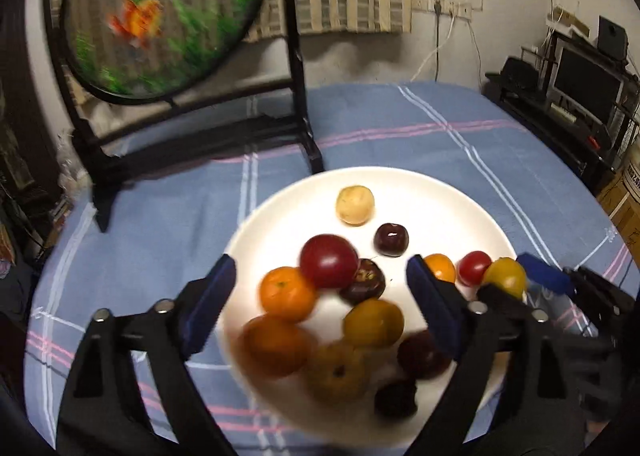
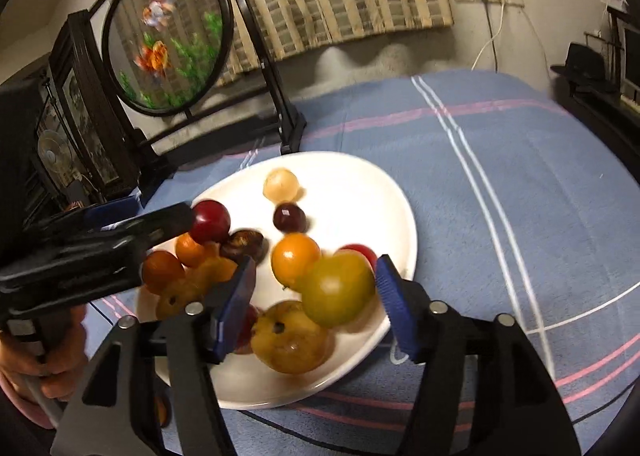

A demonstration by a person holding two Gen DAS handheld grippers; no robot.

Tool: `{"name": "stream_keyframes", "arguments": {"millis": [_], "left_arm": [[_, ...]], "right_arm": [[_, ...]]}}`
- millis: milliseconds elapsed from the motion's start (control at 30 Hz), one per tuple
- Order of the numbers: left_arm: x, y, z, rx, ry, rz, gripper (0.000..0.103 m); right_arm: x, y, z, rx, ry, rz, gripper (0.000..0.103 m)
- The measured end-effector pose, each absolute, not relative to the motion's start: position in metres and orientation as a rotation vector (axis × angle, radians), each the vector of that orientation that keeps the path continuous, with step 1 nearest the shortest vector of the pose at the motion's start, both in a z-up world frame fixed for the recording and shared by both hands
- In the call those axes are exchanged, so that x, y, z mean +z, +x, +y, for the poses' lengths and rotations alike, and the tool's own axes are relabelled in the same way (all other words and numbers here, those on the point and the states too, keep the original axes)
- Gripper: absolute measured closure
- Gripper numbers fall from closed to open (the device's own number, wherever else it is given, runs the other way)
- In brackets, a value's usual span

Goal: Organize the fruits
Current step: 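Move the right tool back and grasp the pale speckled pear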

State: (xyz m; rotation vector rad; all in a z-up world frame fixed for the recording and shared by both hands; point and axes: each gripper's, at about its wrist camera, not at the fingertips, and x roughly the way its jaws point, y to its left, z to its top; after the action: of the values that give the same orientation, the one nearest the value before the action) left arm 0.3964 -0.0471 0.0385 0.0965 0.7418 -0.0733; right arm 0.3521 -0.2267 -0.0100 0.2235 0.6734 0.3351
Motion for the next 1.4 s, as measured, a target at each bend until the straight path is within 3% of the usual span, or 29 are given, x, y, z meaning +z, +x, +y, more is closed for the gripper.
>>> {"name": "stream_keyframes", "arguments": {"millis": [167,400,767,1300,1400], "left_arm": [[0.063,0.333,-0.01,-0.018,0.028,0.661,0.002],[0.046,0.253,0.05,0.031,-0.1,0.624,0.002],[0.02,0.239,0.09,0.111,-0.21,0.713,0.002],[0.023,0.234,0.076,0.107,-0.14,0.691,0.002],[0.023,0.234,0.075,0.107,-0.138,0.692,0.002]], "right_arm": [[0.017,0.327,-0.224,0.358,0.213,0.613,0.04],[0.043,0.261,-0.183,0.557,0.06,0.578,0.038],[-0.01,0.193,-0.105,0.677,-0.357,0.705,0.038],[-0.029,0.189,-0.097,0.718,-0.413,0.809,0.038],[-0.033,0.192,-0.096,0.712,-0.415,0.83,0.045]]}}
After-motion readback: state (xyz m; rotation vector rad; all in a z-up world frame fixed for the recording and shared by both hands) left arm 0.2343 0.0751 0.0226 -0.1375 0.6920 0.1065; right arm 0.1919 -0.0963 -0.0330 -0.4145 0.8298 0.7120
